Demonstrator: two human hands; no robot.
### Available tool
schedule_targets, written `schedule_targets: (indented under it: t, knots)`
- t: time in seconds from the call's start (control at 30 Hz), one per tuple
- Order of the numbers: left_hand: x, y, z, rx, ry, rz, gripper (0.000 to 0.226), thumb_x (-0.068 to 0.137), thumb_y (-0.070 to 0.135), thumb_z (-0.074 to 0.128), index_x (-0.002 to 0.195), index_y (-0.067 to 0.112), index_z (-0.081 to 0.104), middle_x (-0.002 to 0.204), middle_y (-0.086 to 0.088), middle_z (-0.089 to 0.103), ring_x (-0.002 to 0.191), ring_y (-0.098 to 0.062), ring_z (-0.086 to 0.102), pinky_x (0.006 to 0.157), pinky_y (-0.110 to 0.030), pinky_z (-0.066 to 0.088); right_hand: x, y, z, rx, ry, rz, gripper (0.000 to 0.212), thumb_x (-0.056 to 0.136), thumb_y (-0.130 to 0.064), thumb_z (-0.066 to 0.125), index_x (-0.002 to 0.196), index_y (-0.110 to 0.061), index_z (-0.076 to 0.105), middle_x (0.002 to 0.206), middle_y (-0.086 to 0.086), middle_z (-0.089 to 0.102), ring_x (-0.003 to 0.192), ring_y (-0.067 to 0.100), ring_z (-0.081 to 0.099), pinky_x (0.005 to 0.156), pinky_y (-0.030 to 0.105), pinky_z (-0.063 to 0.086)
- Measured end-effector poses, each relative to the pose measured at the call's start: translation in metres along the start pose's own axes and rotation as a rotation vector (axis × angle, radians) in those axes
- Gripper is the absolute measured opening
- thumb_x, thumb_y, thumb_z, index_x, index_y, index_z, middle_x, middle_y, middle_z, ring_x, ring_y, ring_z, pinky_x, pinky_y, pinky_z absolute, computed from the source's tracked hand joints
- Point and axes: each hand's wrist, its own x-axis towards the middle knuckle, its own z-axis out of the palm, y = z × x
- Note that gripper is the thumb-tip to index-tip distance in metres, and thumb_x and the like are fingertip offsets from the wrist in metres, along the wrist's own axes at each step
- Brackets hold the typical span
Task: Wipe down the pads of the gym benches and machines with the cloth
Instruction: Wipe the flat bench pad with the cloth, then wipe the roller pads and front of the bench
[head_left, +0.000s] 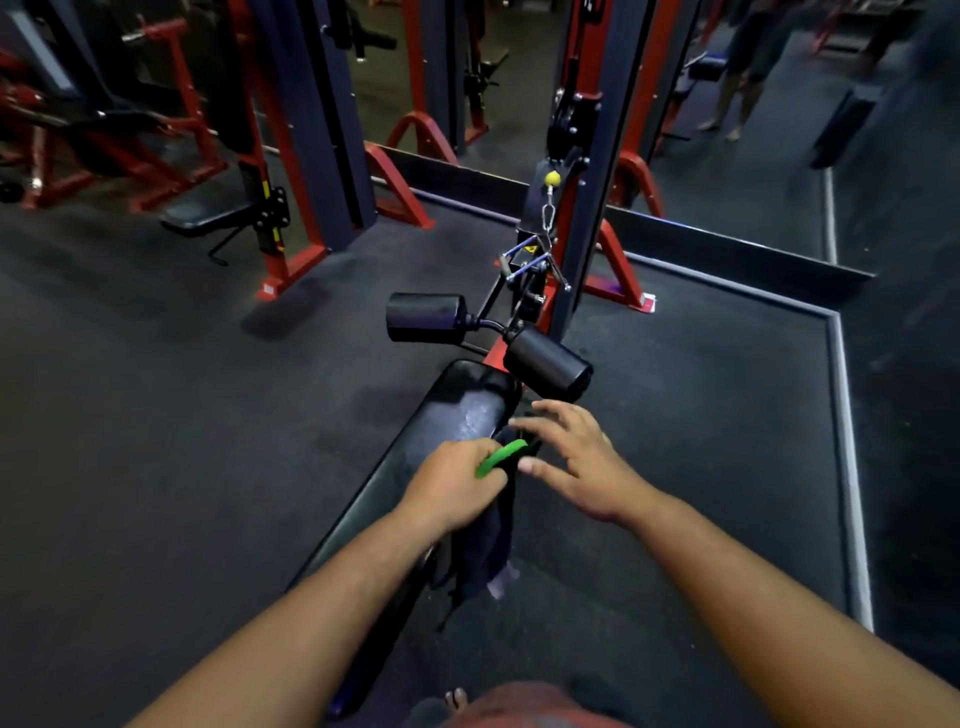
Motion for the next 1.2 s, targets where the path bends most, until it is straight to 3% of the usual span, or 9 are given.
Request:
schedule_targets:
  t: [0.07,0.17,0.4,0.67,0.8,0.93,1.03,1.13,1.2]
  knots:
    - [0.01,0.002,-0.02,0.015,-0.021,0.048,0.016,0.074,0.032,0.052,0.06,0.029,0.046,0.065,0.0,0.056,0.08,-0.033,0.061,0.068,-0.043,0.047,0.002,0.016,-0.002,-0.19,-0.13,-0.042,0.079,0.078,-0.092,0.036,0.138,-0.043,0.052,0.156,-0.007,0.034,0.152,0.02,0.016,0.116,0.049,0.022]
    - [0.027,0.0,-0.04,0.085,0.008,0.11,0.013,0.075,0.034,0.051,0.072,0.024,0.058,0.082,0.0,0.06,0.087,-0.029,0.06,0.075,-0.04,0.048,0.006,0.04,-0.02,-0.352,-0.064,-0.089,0.071,0.086,-0.086,0.033,0.109,-0.028,0.067,0.126,-0.003,0.057,0.129,0.026,0.05,0.105,0.048,0.046]
    - [0.062,0.006,-0.062,0.213,-0.162,0.139,0.013,0.078,0.016,0.067,0.091,0.016,0.067,0.085,0.001,0.062,0.08,-0.017,0.06,0.071,-0.034,0.045,0.001,0.052,-0.065,0.615,0.029,0.084,0.01,0.094,-0.015,0.072,0.091,-0.009,0.065,0.092,-0.003,0.069,0.09,0.012,0.065,0.084,0.034,0.05]
    - [0.085,0.064,-0.026,-1.307,-0.076,-0.079,0.08,0.058,0.054,0.093,0.12,0.01,0.07,0.12,-0.009,0.073,0.108,-0.018,0.071,0.086,-0.029,0.058,0.048,0.03,-0.144,1.456,0.361,0.231,0.021,0.104,-0.024,0.054,0.107,-0.01,0.068,0.1,0.012,0.075,0.088,0.022,0.071,0.079,0.034,0.059]
    - [0.106,0.097,0.036,-1.231,-0.052,-0.251,0.042,0.082,0.018,0.082,0.119,0.004,0.068,0.115,-0.013,0.075,0.106,-0.026,0.072,0.088,-0.035,0.058,0.063,0.078,-0.159,1.404,0.132,0.424,0.053,0.101,-0.057,0.043,0.124,-0.018,0.069,0.117,0.01,0.074,0.109,0.025,0.069,0.094,0.039,0.054]
    - [0.138,0.088,0.07,-1.169,0.037,-0.53,0.039,0.086,0.02,0.079,0.115,-0.003,0.069,0.109,-0.021,0.075,0.099,-0.032,0.074,0.086,-0.043,0.06,0.023,0.158,-0.108,1.13,-0.21,0.548,0.033,0.096,-0.025,0.068,0.125,-0.01,0.066,0.129,0.017,0.068,0.113,0.026,0.069,0.095,0.039,0.055]
    - [0.152,0.065,0.092,-1.023,-0.015,-0.737,0.076,0.071,0.021,0.091,0.13,-0.011,0.055,0.109,-0.022,0.072,0.082,-0.03,0.075,0.066,-0.037,0.06,0.014,0.187,-0.069,0.955,0.079,0.651,0.042,0.09,-0.015,0.076,0.126,-0.02,0.055,0.126,0.014,0.069,0.109,0.02,0.07,0.091,0.035,0.057]
    - [0.164,0.054,0.103,-0.852,-0.016,-0.635,0.133,0.065,0.013,0.095,0.162,0.025,0.004,0.14,-0.003,0.045,0.115,-0.023,0.063,0.092,-0.039,0.056,0.013,0.202,-0.049,1.02,0.156,0.638,0.081,0.076,-0.024,0.086,0.144,-0.038,0.043,0.127,0.003,0.068,0.115,0.016,0.067,0.1,0.04,0.054]
    - [0.179,0.045,0.103,-0.539,-0.089,-0.465,0.125,0.066,0.014,0.092,0.161,0.035,0.013,0.147,0.004,0.044,0.131,-0.018,0.052,0.102,-0.032,0.049,0.017,0.215,-0.045,0.882,0.082,0.584,0.082,0.066,-0.028,0.091,0.138,-0.037,0.053,0.133,-0.005,0.064,0.121,0.009,0.063,0.102,0.035,0.052]
